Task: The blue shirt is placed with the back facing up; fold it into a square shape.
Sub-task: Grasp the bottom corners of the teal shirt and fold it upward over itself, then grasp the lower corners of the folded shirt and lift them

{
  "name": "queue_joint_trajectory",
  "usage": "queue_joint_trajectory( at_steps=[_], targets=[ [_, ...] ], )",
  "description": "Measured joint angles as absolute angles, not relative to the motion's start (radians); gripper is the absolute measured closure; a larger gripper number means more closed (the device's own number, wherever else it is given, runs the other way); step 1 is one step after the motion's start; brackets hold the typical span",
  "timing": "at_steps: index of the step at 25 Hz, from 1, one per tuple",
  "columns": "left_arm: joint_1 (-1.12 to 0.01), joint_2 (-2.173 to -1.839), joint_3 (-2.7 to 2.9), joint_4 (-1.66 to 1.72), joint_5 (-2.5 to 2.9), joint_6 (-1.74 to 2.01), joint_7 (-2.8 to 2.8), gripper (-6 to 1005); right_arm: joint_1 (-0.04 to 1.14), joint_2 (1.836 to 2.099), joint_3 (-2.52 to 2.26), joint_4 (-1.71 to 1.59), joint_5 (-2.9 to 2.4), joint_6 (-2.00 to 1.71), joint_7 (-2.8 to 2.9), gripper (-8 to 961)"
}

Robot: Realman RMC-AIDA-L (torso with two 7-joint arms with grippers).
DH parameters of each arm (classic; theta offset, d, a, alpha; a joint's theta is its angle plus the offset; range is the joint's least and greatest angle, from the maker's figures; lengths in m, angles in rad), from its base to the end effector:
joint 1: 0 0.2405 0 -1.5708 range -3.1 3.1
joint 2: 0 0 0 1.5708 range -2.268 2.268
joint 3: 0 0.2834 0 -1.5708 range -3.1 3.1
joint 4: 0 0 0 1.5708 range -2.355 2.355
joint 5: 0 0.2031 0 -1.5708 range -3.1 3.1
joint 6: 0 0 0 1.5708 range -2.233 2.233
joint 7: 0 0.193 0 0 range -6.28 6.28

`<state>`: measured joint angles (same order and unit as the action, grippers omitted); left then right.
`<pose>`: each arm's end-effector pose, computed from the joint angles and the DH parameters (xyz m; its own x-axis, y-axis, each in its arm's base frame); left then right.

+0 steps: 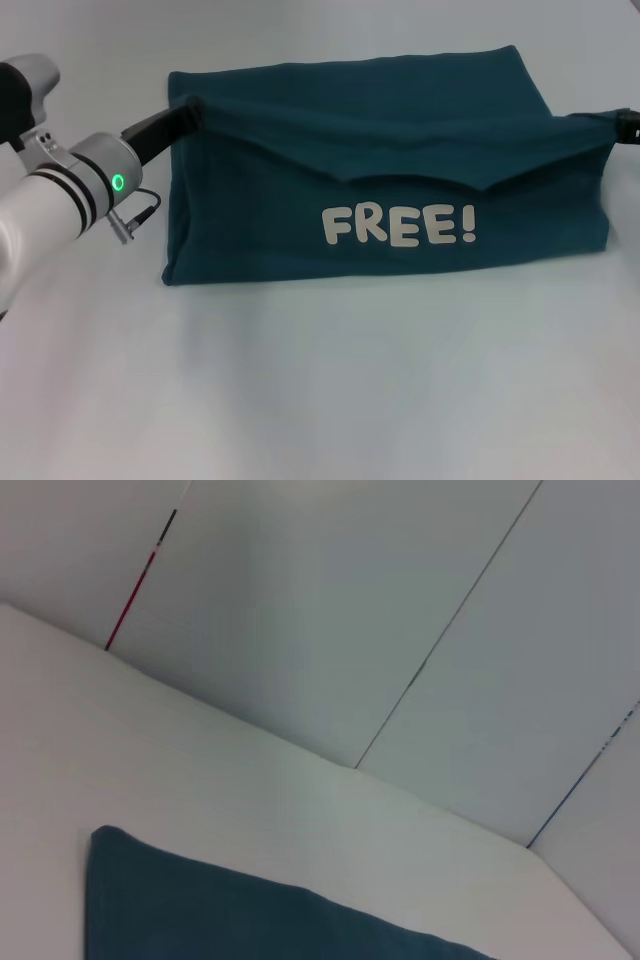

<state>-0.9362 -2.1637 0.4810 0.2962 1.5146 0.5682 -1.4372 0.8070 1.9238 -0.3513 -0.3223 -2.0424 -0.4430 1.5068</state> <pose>-0.2117 0.5303 -0.0696 0.2991 0.4051 0.8640 0.9494 -0.2170 -0.2269 0.3660 0.5239 0.0648 0.5976 -0.4642 -0.6538 -0.7422 -0.0117 -0.6701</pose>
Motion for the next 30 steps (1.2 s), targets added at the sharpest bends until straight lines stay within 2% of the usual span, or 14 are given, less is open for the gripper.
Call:
queue_joint_trajectory(
  at_steps=[7,12,15,17,21,28,30],
  targets=[
    [-0.925,-2.167,0.484,0.291,1.514,0.563,-1.432,965,0.798,1.944,-0.353,-0.331,-2.042,-0.432,1.462,828],
    [-0.912,-2.169,0.478,0.289,1.478,0.563,-1.420,821,0.798,1.948,-0.360,-0.341,-2.042,-0.431,1.445,723],
    [-0.902,-2.169,0.477,0.289,1.433,0.563,-1.400,586,0.798,1.951,-0.359,-0.364,-2.042,-0.441,1.453,660],
    [-0.892,-2.169,0.477,0.291,1.404,0.569,-1.387,542,0.798,1.951,-0.358,-0.371,-2.042,-0.444,1.460,618],
    [-0.868,-2.167,0.483,0.301,1.390,0.604,-1.385,453,0.780,1.939,-0.361,-0.380,-2.043,-0.513,1.519,363],
    [-0.811,-2.162,0.563,0.322,1.399,0.693,-1.385,284,0.690,1.933,-0.408,-0.462,-2.051,-0.742,1.654,173],
    [-0.781,-2.162,0.592,0.340,1.399,0.744,-1.389,225,0.661,1.933,-0.436,-0.497,-2.051,-0.800,1.697,175]
  ],
)
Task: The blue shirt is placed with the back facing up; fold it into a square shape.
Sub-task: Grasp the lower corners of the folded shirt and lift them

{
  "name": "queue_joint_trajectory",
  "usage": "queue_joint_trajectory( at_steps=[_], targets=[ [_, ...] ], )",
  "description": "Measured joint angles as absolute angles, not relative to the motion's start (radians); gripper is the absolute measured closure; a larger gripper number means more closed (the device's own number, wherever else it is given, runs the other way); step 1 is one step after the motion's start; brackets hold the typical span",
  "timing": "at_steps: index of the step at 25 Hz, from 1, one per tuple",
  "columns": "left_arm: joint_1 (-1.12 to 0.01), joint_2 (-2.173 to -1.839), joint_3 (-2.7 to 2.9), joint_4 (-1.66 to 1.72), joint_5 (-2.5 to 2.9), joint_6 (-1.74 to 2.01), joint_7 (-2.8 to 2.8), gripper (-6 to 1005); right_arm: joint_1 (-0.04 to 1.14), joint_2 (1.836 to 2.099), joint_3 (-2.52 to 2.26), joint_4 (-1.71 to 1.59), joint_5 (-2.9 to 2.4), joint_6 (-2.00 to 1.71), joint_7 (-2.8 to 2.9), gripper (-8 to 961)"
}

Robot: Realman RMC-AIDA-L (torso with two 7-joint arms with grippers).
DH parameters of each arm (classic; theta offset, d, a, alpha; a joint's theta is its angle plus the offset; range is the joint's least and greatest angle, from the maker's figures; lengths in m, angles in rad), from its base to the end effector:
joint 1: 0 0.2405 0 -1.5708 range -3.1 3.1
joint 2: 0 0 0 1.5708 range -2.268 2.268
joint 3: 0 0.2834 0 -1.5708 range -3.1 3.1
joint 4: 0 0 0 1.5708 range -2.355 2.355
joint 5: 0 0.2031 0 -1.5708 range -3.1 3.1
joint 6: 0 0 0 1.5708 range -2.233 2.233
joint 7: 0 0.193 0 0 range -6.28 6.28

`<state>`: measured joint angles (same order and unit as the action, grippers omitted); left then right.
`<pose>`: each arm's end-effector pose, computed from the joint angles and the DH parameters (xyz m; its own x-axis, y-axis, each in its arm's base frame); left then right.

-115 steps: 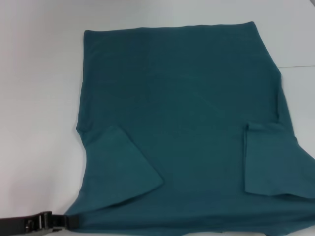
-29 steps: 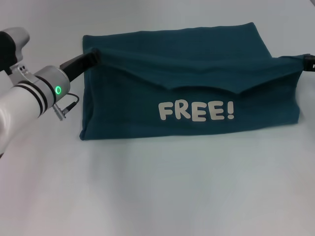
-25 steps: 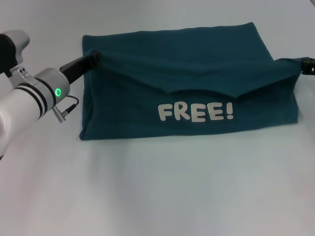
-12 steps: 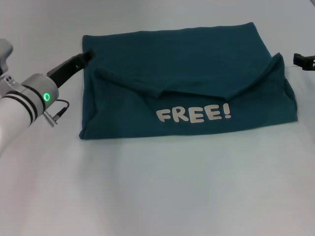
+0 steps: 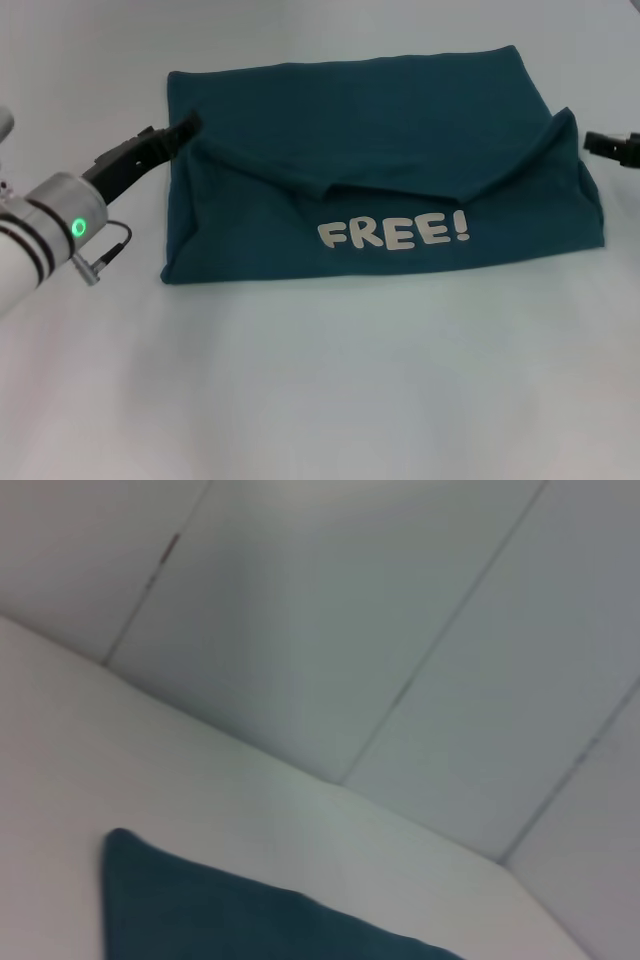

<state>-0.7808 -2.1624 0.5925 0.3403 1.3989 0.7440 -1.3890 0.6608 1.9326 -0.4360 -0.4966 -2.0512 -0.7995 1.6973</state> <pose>-0.2421 0.4973 -0.0607 0.2909 0.3712 0.8818 0.9408 -0.2785 -0.1931 0.3676 0.4826 0.0646 0.5266 -0.4833 -0.6993 -0.8385 -0.1598 -0.5210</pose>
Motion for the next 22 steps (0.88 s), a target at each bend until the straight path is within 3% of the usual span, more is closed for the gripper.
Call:
queue_joint_trajectory(
  at_steps=[5,14,22],
  targets=[
    [-0.728,-2.163,0.638,0.373,1.399,0.812,-1.401,208,0.590,1.925,-0.468,-0.572,-2.051,-0.959,1.802,178],
    [-0.619,-2.163,0.735,0.448,1.411,0.860,-1.407,224,0.524,1.870,-0.464,-0.605,-2.050,-1.203,1.981,178],
    [-0.573,-2.162,0.737,0.500,1.582,0.876,-1.401,237,0.506,1.848,-0.454,-0.612,-2.049,-1.295,2.087,179]
  ],
)
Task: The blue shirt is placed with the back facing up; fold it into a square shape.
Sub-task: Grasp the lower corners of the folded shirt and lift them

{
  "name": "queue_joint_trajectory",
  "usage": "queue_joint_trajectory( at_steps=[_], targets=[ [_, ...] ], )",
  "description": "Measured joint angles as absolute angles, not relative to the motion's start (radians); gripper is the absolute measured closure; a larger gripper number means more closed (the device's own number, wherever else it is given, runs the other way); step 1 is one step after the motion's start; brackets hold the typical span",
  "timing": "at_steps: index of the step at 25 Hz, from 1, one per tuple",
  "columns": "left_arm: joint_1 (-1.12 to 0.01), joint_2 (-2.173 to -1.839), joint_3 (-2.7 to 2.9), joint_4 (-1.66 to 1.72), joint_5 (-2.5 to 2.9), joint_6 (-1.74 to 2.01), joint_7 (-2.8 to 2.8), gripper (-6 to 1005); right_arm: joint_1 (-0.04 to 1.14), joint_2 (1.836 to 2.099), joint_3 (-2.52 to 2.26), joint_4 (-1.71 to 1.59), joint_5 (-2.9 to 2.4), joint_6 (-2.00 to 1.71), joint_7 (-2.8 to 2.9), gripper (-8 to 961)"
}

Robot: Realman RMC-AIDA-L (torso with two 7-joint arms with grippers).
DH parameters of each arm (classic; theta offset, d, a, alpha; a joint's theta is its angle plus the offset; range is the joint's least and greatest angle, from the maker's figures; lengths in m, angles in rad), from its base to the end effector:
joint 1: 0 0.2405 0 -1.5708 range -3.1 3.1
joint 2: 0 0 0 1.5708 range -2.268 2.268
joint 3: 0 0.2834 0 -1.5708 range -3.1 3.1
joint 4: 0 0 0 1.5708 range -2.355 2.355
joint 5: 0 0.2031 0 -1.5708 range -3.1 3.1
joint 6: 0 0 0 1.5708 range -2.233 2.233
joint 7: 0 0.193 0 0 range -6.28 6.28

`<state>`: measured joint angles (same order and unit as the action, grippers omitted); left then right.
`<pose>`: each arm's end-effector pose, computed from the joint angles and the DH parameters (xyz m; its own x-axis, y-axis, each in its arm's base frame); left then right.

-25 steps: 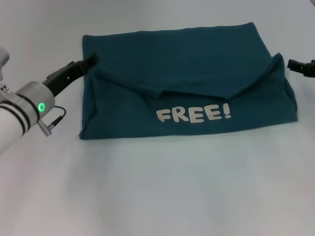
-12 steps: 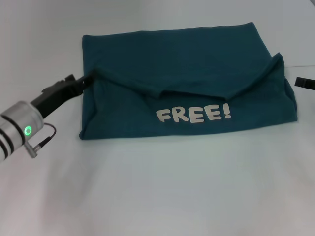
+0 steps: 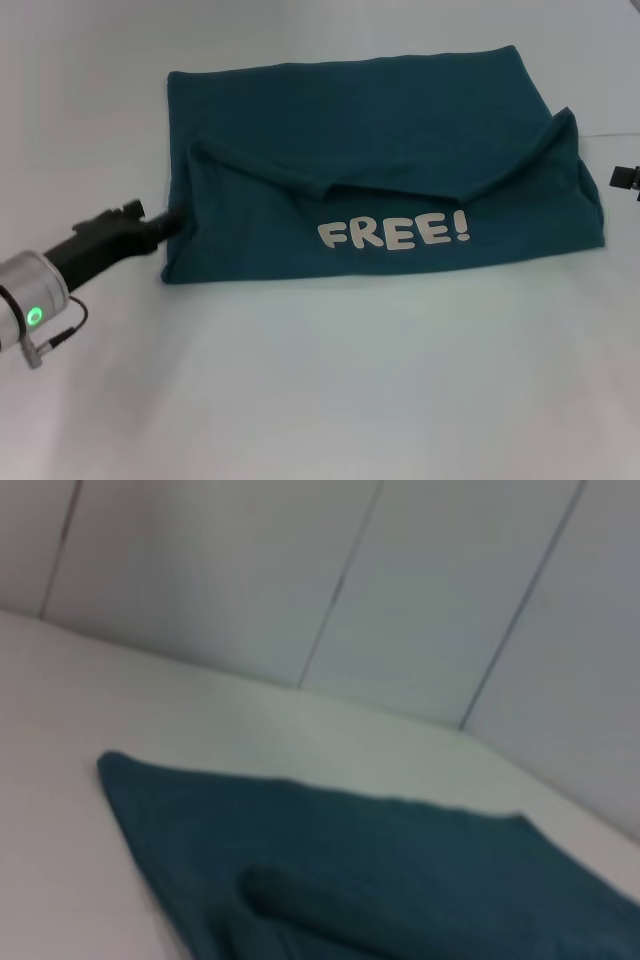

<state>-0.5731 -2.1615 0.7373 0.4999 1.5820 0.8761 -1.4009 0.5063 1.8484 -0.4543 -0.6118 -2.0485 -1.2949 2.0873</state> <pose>-0.2894 0.4415 -0.0649 0.5087 0.4182 0.7525 0.8458 -0.4058 -0.3463 0.3666 0.4114 0.0889 0.2249 -0.6428 -0.7322 -0.9724 -0.1955 -0.1271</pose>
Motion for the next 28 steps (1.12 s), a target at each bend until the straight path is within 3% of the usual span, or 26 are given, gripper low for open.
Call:
queue_joint_trajectory(
  at_steps=[28],
  targets=[
    [-0.582,-2.170,0.842,0.473,1.761,0.746,-1.328,283,0.507,1.851,-0.442,-0.621,-2.049,-1.262,2.128,185]
  ],
)
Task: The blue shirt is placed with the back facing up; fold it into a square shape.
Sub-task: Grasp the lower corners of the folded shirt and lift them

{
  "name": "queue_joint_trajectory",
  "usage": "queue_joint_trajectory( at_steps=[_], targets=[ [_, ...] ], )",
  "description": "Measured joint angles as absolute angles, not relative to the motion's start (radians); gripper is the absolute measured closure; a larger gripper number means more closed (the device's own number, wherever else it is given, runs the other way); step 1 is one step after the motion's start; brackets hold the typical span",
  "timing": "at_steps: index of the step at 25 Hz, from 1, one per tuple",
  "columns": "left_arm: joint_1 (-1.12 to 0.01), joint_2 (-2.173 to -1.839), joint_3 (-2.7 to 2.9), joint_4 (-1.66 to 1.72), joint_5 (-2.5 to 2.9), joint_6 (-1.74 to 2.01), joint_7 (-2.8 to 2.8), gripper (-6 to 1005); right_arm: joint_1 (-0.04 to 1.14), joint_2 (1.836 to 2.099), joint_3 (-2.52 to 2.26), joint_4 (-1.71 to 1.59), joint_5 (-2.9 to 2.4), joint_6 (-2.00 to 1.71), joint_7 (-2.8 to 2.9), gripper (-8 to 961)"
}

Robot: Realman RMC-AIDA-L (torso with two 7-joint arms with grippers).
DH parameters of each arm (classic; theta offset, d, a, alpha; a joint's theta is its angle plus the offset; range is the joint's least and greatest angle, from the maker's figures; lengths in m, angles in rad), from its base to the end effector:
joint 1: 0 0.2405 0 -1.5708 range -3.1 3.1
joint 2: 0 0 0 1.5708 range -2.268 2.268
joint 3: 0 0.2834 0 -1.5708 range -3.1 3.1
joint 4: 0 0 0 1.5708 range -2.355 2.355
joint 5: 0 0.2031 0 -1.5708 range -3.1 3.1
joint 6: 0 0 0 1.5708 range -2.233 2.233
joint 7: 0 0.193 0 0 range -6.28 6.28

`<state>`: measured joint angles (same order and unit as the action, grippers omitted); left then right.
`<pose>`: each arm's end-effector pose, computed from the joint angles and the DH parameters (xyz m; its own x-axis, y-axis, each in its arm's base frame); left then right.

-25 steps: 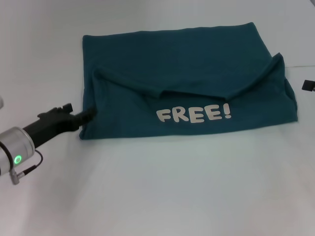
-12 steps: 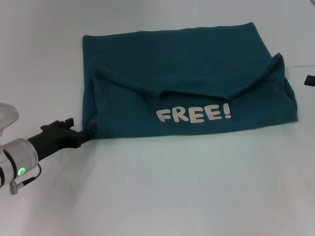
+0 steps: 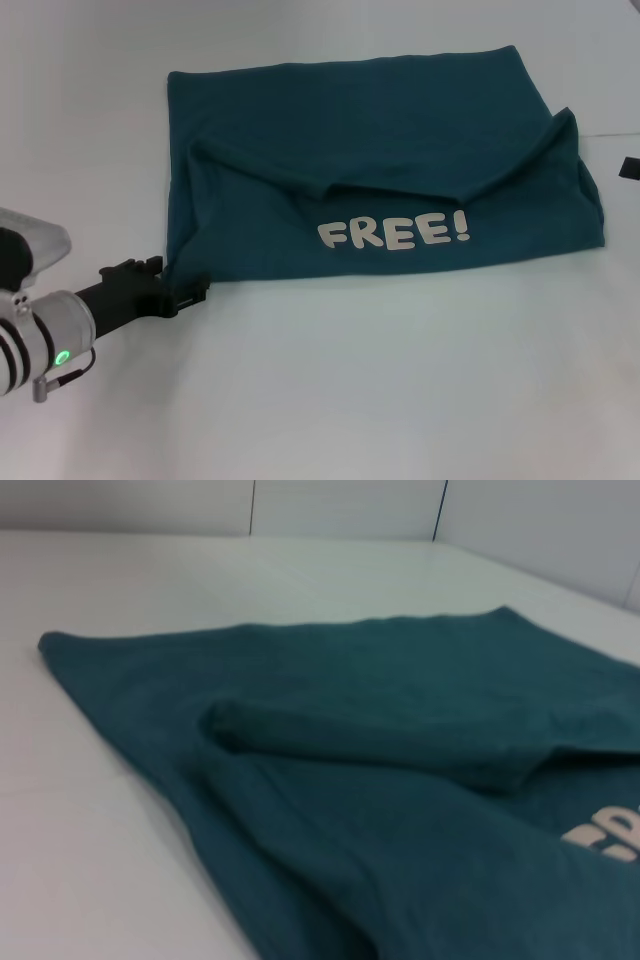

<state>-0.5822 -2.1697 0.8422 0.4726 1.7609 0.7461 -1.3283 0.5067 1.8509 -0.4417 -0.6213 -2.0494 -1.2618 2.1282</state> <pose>-0.3098 0.4270 -0.1038 0.7169 0.4777 0.5078 0.6971 -0.4997 -0.5141 0.3709 0.4154 0.0952 0.1841 -0.6266 -0.7573 -0.9822 -0.1471 -0.1171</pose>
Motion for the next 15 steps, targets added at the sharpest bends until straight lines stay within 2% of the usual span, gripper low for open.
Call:
queue_joint_trajectory(
  at_steps=[15],
  targets=[
    [-0.603,-2.168,0.867,0.459,1.761,0.684,-1.321,307,0.503,1.853,-0.440,-0.621,-2.044,-1.262,2.127,187]
  ],
)
